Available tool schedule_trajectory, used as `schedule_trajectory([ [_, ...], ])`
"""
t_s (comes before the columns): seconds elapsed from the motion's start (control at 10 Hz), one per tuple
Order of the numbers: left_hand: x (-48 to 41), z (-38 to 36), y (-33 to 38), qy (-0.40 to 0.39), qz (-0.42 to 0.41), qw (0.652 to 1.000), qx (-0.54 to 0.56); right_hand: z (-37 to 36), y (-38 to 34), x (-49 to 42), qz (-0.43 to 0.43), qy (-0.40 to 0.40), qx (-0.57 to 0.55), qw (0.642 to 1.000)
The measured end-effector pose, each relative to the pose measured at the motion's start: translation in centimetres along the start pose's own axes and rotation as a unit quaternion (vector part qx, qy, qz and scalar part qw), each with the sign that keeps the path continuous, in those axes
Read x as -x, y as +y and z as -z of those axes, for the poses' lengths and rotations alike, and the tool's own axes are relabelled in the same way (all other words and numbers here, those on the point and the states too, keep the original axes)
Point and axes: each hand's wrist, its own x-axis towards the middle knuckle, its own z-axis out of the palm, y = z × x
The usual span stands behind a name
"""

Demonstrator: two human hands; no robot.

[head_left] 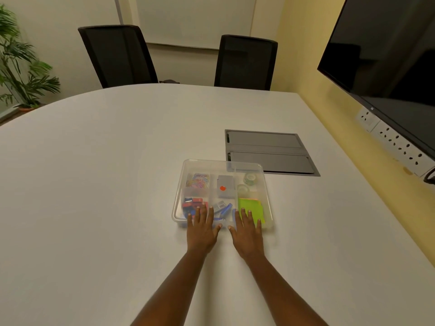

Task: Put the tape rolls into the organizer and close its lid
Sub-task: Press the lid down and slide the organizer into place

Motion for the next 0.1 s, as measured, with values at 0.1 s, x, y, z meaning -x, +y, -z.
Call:
schedule_trajectory([
  [0.1, 0.03, 0.33, 0.2, 0.002, 0.0, 1.0, 0.004, 0.21, 0.2, 0.19, -0.001, 0.001, 0.002, 1.0],
])
